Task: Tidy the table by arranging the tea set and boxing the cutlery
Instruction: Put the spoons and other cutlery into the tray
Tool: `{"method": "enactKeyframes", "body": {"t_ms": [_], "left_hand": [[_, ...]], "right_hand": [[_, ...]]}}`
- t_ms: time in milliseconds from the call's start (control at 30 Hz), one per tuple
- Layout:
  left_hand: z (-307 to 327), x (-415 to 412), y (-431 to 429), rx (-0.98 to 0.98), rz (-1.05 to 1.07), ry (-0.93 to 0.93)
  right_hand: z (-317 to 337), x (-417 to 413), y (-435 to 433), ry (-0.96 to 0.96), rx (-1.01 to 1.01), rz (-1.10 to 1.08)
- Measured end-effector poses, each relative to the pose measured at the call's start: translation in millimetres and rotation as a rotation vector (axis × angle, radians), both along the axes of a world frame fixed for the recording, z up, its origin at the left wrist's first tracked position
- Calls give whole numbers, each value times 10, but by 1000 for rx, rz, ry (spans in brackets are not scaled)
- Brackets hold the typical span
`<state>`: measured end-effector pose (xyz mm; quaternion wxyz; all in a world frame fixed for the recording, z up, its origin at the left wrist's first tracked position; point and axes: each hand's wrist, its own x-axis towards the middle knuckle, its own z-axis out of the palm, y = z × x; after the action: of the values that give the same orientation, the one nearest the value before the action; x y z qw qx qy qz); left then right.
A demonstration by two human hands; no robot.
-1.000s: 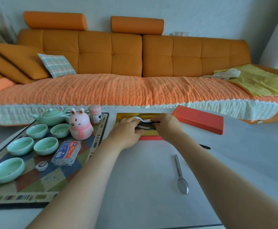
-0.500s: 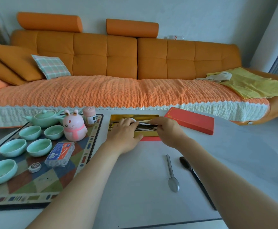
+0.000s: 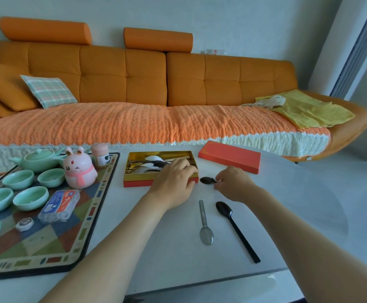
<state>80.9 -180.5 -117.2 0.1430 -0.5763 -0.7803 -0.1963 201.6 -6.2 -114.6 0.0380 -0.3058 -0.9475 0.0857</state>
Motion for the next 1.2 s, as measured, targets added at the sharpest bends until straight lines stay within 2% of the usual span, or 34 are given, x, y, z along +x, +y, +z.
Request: {"method": "enactKeyframes", "body": {"t_ms": [100,267,400,533,633,767,933,1067,1200], "left_hand": [[-44,86,42,-14,-31,-11],[-49,124,51,7,-43,-98],[7,122,57,77,-51,-229],[50,71,64,151,-67,-336],[74,9,39,206,-59,-415],[132,-138,-46,298,16,-510],[184,-445,-225,405,166,-607],[141,-624,-318,417,232,-588],[78,-679,-370,271,243,-455]], "right_hand": [[-30,12,4,70,-52,-1],[-28,23,-12,86,-27,12],[3,-43,-65,258,21,8],[65,-147,-180,436,67,88],[102,-248,-266,527,19,195],[92,-379,-398,582,-60,355],[104,-578,-464,606,-31,377],[82,-768,-516,586,-65,366],[45,-916,-539,538,-98,314]]}}
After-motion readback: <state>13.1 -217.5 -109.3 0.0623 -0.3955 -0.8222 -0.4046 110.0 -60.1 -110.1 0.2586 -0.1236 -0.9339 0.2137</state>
